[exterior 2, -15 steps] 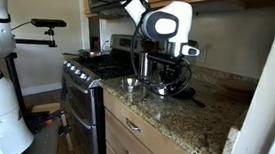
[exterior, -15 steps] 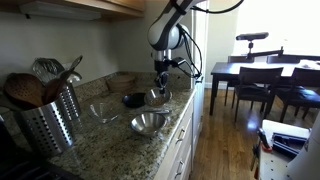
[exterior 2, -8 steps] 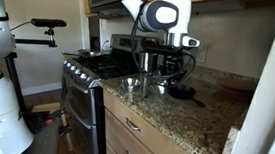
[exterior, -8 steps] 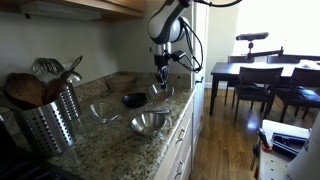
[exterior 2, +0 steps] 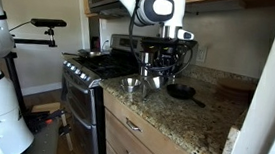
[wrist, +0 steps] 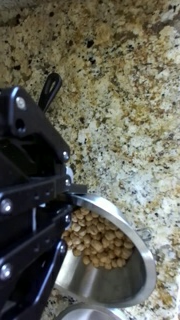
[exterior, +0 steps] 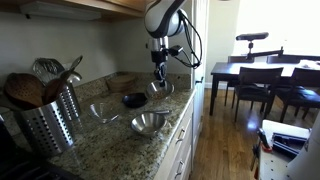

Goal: Pour the contents of the silver bowl into the other silver bowl

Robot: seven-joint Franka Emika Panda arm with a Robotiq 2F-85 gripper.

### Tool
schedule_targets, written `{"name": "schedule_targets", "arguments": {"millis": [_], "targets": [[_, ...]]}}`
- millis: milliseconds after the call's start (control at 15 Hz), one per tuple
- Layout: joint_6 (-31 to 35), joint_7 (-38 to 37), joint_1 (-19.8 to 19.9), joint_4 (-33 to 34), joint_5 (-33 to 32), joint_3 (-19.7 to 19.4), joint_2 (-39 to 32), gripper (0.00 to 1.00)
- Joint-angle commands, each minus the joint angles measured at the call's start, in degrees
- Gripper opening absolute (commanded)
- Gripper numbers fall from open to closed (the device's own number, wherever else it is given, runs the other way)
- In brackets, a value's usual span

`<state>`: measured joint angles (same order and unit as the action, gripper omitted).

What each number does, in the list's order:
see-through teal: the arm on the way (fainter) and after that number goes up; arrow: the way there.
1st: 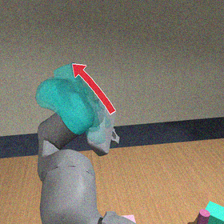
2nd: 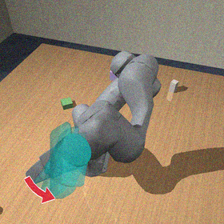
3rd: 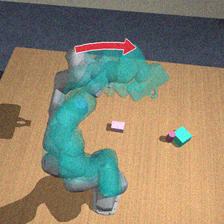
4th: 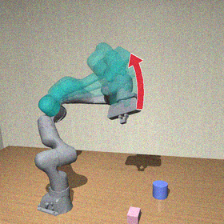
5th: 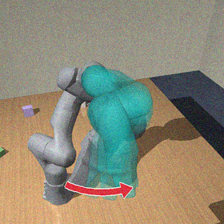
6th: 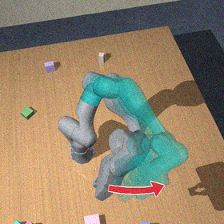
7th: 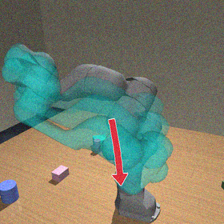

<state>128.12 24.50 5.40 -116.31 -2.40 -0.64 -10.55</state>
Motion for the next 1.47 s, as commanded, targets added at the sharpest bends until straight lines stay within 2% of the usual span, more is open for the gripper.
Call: {"name": "schedule_targets", "arguments": {"millis": [0, 933, 1400], "targets": [[-2.58, -1.55, -1.07, -1.58, -1.58, -0.02, 3.06, 0.08], [-7.43, -5.4, -4.53, -1.45, -9.26, 0.91, 9.41, 0.08], [-7.7, -11.69, -7.31, -3.04, -11.3, 3.03, 11.19, 0.08]]}}
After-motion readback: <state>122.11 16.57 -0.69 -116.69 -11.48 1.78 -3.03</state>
